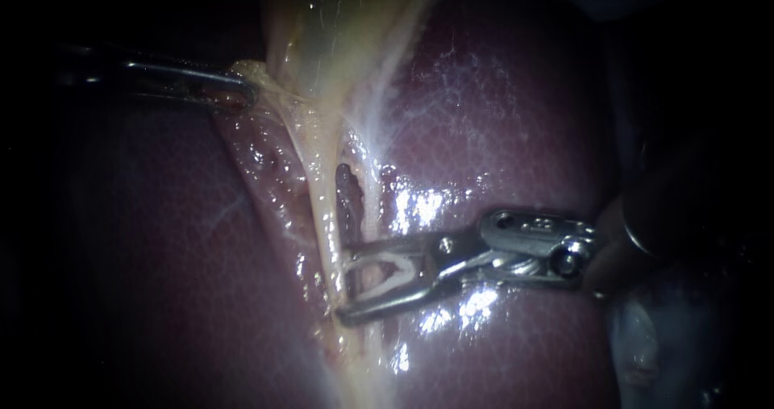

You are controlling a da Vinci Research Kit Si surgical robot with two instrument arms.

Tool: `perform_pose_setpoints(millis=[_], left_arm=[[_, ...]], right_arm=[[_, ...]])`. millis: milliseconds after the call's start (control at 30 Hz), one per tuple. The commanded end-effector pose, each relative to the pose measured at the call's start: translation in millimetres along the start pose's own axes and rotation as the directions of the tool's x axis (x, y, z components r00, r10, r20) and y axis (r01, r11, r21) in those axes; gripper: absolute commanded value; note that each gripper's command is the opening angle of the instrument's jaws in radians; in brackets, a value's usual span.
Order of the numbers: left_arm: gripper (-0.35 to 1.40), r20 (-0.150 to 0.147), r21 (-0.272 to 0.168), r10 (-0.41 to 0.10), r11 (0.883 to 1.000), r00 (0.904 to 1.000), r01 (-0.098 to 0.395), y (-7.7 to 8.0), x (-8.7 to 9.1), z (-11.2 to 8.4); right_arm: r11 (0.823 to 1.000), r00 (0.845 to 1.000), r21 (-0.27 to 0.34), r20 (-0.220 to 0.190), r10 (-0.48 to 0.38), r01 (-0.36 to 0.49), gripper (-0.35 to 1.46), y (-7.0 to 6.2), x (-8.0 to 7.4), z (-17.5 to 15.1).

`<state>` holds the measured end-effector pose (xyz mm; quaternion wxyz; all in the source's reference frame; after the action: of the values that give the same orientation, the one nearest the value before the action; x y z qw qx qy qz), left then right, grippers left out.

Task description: Clipping first clip left tube

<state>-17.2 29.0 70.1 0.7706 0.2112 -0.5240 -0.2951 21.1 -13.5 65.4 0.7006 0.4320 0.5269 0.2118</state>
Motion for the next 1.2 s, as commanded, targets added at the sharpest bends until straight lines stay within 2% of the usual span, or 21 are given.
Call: perform_pose_setpoints(millis=[33,200,367,600,833,900,1200], left_arm=[[-0.35,0.0,0.0,0.0,1.0,1.0,0.0,0.0,0.0,0.0],[-0.35,0.0,0.0,0.0,1.0,1.0,0.0,0.0,0.0,0.0],[-0.35,0.0,-0.001,0.0,1.0,1.0,0.0,0.0,0.0,0.1],[-0.35,0.0,-0.001,0.0,1.0,1.0,0.0,0.0,0.0,0.1],[-0.35,0.0,-0.001,0.001,1.0,1.0,-0.001,0.0,0.1,0.1],[-0.35,0.0,-0.001,0.001,1.0,1.0,-0.001,0.1,0.1,0.2],[-0.35,0.0,-0.001,0.001,1.0,1.0,-0.001,0.1,0.1,0.2]], right_arm=[[1.0,1.0,0.014,-0.008,0.006,-0.006,0.5,-0.1,0.1,0.2],[0.996,0.998,0.087,-0.043,0.042,-0.038,0.49,-0.4,0.4,1.0],[0.988,0.996,0.144,-0.061,0.061,-0.052,0.49,-0.8,0.6,1.5],[0.974,0.993,0.218,-0.084,0.083,-0.063,0.47,-2.4,1.1,2.3],[0.974,0.992,0.217,-0.09,0.09,-0.069,0.42,-4.4,2.4,3.2],[0.979,0.989,0.191,-0.106,0.099,-0.078,0.41,-4.4,2.7,3.3],[0.98,0.987,0.179,-0.114,0.109,-0.087,0.17,-3.4,2.8,2.5]])
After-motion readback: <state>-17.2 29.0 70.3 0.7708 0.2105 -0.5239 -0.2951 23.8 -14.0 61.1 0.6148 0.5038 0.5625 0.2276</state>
